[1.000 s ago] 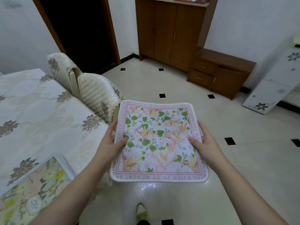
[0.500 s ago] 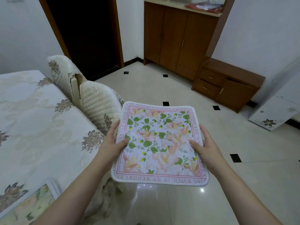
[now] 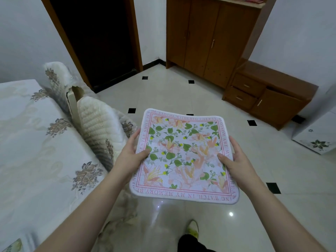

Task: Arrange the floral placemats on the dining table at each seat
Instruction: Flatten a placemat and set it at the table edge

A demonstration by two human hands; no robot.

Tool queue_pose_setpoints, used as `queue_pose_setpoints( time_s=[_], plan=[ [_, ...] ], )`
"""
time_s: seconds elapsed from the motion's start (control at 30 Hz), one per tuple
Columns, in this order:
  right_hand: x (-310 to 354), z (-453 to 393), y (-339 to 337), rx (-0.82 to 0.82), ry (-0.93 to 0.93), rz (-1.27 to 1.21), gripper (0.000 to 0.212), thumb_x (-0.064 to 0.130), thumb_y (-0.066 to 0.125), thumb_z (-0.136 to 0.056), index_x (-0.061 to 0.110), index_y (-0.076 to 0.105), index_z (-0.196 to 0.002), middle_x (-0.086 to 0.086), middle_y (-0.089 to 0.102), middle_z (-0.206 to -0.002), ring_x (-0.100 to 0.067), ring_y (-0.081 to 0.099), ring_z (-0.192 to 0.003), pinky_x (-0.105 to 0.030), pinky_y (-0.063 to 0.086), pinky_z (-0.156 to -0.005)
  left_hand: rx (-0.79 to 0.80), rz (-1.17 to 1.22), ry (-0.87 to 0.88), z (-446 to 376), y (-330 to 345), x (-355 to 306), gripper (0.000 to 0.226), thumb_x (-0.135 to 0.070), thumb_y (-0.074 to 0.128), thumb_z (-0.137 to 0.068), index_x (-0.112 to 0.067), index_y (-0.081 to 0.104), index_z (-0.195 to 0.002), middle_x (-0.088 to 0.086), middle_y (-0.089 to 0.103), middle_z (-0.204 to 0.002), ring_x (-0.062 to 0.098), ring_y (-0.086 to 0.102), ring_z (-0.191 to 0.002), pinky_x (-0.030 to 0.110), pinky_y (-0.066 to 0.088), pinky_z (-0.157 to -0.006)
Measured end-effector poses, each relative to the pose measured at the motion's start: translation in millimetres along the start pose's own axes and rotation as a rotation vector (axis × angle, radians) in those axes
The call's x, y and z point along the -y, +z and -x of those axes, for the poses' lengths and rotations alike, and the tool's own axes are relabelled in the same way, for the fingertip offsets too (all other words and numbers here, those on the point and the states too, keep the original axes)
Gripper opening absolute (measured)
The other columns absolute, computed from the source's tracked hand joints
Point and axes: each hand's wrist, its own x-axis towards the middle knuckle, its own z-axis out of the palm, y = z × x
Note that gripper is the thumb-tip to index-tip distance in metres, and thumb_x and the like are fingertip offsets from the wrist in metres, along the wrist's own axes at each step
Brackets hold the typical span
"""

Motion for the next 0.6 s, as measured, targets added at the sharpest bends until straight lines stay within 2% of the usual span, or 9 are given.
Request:
queue_pose_setpoints(
  time_s=[0.2,0.33,0.53,0.6],
  plan=[
    [10,-76,-40,0.050,0.041,-0.044,0.067,0.009,0.059,-0.096,0.043,0.031,-0.147,-0.001,0.071,-0.117,-0.026,0.074,-0.092,-0.054,0.059,-0.078,-0.059,0.047,-0.030,-51,44,-27,0.074,0.002,0.061,-0.094,-0.044,0.036,-0.147,0.006,0.074,-0.114,0.034,0.075,-0.087,0.047,0.062,-0.064],
    [17,-122,-56,0.100,0.032,-0.018,0.067,0.011,0.061,-0.096,0.045,0.031,-0.145,0.001,0.071,-0.118,-0.027,0.073,-0.093,-0.055,0.058,-0.081,-0.100,0.073,-0.007,-77,62,-39,0.075,0.003,0.061,-0.094,-0.044,0.035,-0.147,0.006,0.073,-0.115,0.034,0.075,-0.089,0.044,0.062,-0.062],
    [30,-172,-55,0.165,0.012,-0.026,0.066,0.008,0.060,-0.095,0.046,0.035,-0.142,0.001,0.072,-0.115,-0.028,0.073,-0.093,-0.056,0.057,-0.082,-0.151,0.104,0.015,-106,60,-45,0.073,0.005,0.061,-0.093,-0.047,0.038,-0.139,-0.004,0.076,-0.108,0.029,0.075,-0.093,0.045,0.062,-0.068],
    [36,-186,-46,0.192,-0.008,-0.039,0.063,0.003,0.059,-0.095,0.046,0.041,-0.139,-0.001,0.072,-0.115,-0.029,0.072,-0.096,-0.057,0.056,-0.085,-0.169,0.124,0.025,-115,53,-43,0.073,0.004,0.063,-0.091,-0.043,0.040,-0.142,-0.002,0.075,-0.111,0.031,0.074,-0.096,0.049,0.062,-0.073]
  ],
)
